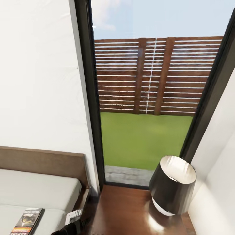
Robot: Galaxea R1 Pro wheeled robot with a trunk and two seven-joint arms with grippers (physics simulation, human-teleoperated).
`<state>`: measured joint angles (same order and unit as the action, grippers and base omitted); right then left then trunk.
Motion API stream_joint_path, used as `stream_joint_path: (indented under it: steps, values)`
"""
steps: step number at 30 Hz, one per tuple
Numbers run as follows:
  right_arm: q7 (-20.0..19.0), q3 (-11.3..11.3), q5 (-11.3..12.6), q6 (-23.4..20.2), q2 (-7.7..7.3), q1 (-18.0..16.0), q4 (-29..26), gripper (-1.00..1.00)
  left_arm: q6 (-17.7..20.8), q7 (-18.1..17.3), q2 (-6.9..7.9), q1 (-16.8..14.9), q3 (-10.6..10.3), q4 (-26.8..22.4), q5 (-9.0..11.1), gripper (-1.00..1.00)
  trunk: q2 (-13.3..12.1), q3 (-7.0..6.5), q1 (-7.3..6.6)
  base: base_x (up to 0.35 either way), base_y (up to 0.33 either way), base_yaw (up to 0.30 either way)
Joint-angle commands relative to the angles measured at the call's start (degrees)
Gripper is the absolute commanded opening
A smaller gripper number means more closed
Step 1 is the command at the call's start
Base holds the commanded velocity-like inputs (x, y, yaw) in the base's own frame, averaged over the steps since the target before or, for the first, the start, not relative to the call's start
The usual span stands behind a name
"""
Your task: In the bedroom, move the book from the bed onto either nightstand, and place the two sandals side by side next to the bed.
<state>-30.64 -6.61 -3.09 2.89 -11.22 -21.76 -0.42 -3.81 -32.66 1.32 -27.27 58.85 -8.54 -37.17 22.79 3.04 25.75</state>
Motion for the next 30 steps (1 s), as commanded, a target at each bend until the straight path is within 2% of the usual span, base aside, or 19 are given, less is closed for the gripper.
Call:
stream_joint_path:
  steps: [1,10,16,18,22,24,26,28,30]
  values:
    - [-0.2,-0.4,-0.3,0.2,-0.03,0.0,0.1,1.0,-0.3,-0.1,0.0,-0.1,0.4,0.0,-0.6,1.0,0.1,0.13,0.04,0.0,0.0,0.289]
    - [-0.2,-0.4,-0.3,0.2,-0.03,0.0,0.1,1.0,-0.3,-0.1,0.0,-0.1,0.4,0.0,-0.6,1.0,0.1,0.13,0.04,0.0,0.0,0.243]
    - [-0.2,-0.4,-0.2,0.2,-0.03,0.0,0.1,1.0,-0.3,-0.3,0.09,-0.1,0.4,-0.1,-0.6,1.0,0.1,0.13,0.04,0.0,0.0,0.047]
    - [-0.2,-0.4,-0.2,0.2,-0.03,0.0,0.1,1.0,-0.3,-0.6,0.59,-0.1,0.4,-0.2,-0.5,1.0,0.1,0.13,0.04,0.0,0.0,0.008]
    - [-0.1,-0.4,-0.2,0.3,-0.03,-0.1,0.1,1.0,0.0,-2.0,2.86,-0.1,0.6,-0.3,-0.3,1.0,0.1,0.13,0.04,0.0,0.0,0.003]
    - [-0.1,-0.4,-0.2,0.3,-0.03,0.0,0.0,1.0,0.5,-4.7,4.74,-0.2,0.7,-0.6,-0.2,1.0,0.1,0.13,0.04,0.0,0.0,0.001]
    - [-0.1,-0.4,-0.2,0.3,-0.03,0.0,0.1,1.0,1.5,-6.6,5.73,-0.3,0.7,-1.0,-0.1,1.0,0.1,0.13,0.04,0.0,0.0,0.0]
    - [-0.2,-0.4,-0.2,0.3,-0.03,0.0,0.0,1.0,4.7,-10.0,7.42,-0.6,0.7,-2.5,0.0,1.0,0.1,0.13,0.04,0.0,0.0,0.0]
    - [-0.2,-0.4,-0.2,0.3,-0.03,0.0,0.1,1.0,11.4,-15.3,9.47,-0.9,0.7,-6.9,0.9,1.0,0.1,0.13,0.04,0.0,0.0,0.0]
